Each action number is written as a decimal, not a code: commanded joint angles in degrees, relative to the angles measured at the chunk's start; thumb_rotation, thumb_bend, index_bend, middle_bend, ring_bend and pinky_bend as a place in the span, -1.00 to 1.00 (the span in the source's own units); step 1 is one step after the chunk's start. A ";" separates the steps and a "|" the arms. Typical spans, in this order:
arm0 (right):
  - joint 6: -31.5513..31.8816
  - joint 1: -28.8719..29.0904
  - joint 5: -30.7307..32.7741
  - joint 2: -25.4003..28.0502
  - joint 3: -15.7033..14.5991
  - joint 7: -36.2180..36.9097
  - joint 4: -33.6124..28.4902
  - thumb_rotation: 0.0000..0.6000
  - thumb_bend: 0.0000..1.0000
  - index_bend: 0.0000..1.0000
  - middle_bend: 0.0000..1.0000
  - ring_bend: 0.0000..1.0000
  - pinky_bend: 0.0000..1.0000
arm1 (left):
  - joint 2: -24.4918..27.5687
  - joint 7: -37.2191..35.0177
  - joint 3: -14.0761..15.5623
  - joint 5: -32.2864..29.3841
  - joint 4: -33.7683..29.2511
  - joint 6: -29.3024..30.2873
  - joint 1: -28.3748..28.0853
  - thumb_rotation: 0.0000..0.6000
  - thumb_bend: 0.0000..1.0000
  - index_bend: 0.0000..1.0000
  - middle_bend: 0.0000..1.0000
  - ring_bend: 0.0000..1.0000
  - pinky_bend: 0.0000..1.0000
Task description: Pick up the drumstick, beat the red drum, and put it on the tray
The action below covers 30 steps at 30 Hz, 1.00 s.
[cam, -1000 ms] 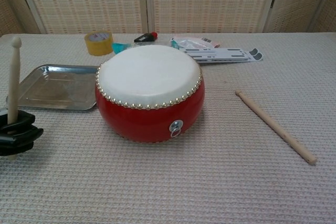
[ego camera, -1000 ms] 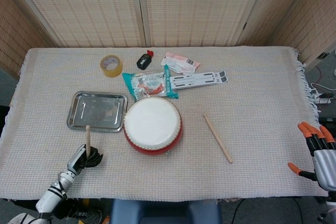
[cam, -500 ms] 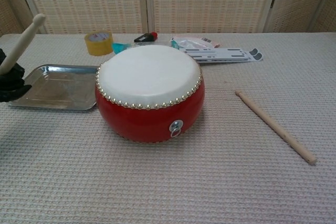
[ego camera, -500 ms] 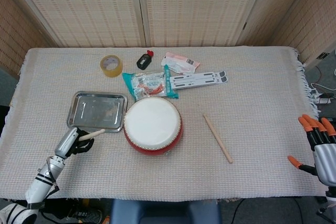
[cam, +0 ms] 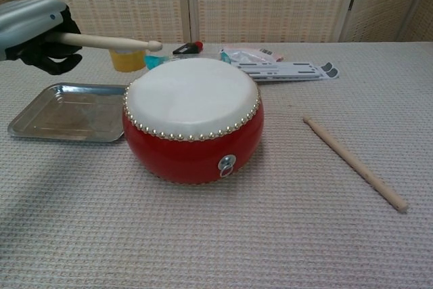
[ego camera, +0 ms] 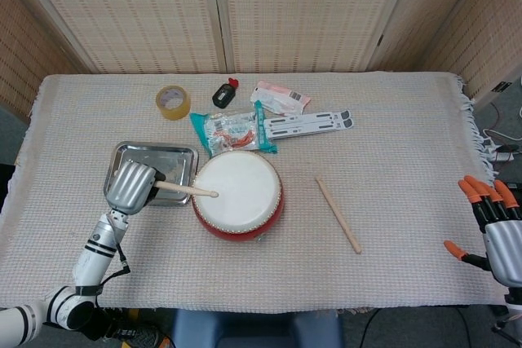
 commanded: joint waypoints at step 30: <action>-0.80 0.32 1.49 -0.95 -0.19 2.64 2.67 1.00 -1.00 -0.87 -0.90 -1.00 -1.00 | -6.59 11.70 -3.69 -16.18 0.85 -5.12 -7.56 1.00 0.64 1.00 1.00 1.00 1.00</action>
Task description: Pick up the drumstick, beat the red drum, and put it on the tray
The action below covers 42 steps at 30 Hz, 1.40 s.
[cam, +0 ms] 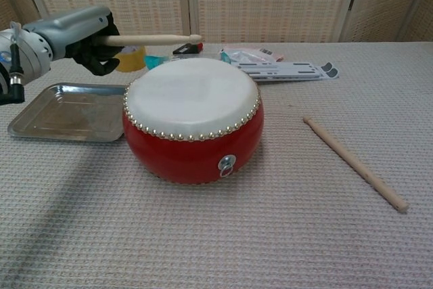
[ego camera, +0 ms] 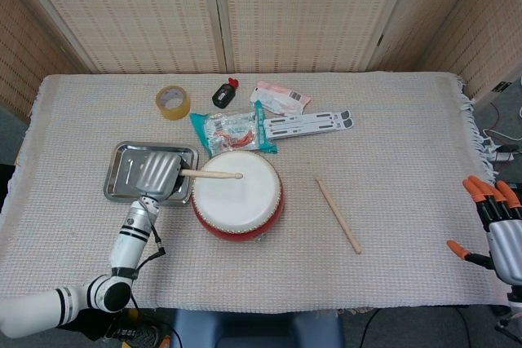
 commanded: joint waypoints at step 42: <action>-5.65 0.88 1.86 0.40 -2.10 -1.17 -0.87 1.00 -1.00 -0.87 -0.90 -1.00 -1.00 | 1.19 -0.86 0.86 -1.16 -2.29 0.44 -0.88 1.00 0.64 1.00 1.00 1.00 1.00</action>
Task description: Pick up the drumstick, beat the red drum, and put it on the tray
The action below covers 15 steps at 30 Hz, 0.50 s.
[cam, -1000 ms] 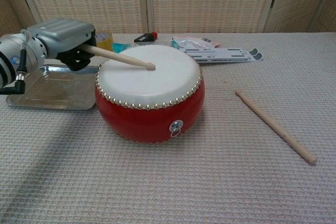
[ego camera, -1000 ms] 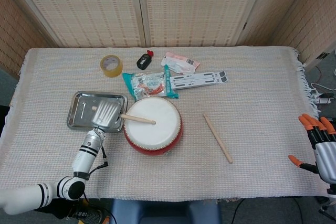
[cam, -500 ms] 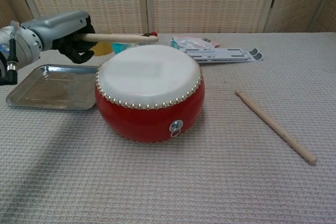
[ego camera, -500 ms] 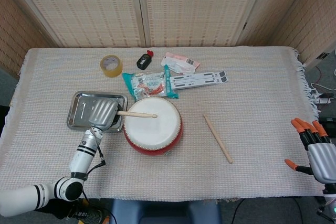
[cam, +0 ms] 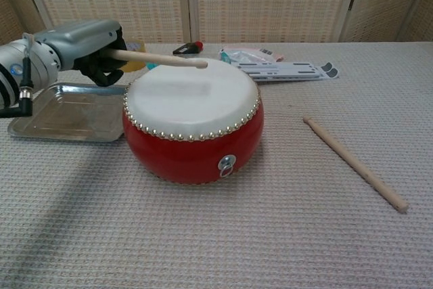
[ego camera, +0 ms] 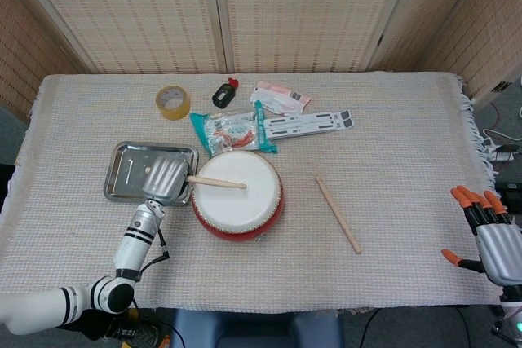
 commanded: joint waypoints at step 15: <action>0.50 0.00 -0.13 -0.14 0.18 0.31 0.30 1.00 -1.00 -0.87 -0.90 -1.00 -1.00 | -0.62 3.20 1.12 -1.06 0.97 1.41 -0.30 1.00 0.64 1.00 1.00 1.00 1.00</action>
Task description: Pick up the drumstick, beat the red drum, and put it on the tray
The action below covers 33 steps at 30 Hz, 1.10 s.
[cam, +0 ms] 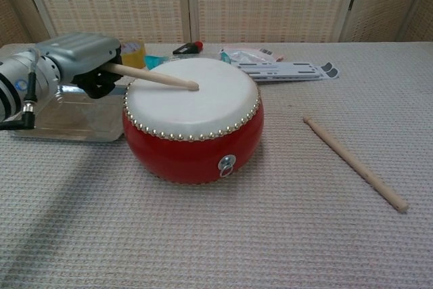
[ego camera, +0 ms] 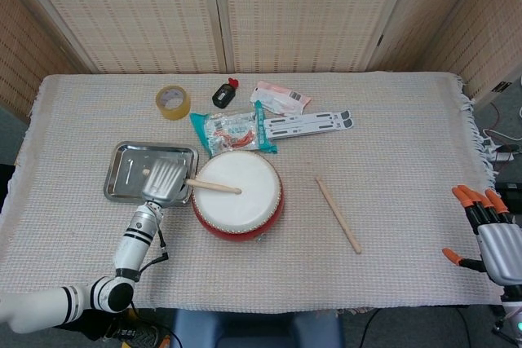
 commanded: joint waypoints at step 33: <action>-0.83 0.42 1.05 -0.75 0.39 1.11 1.50 1.00 -1.00 -0.87 -0.90 -1.00 -1.00 | 2.29 -6.27 0.12 4.05 -1.75 1.34 0.91 1.00 0.63 1.00 1.00 1.00 1.00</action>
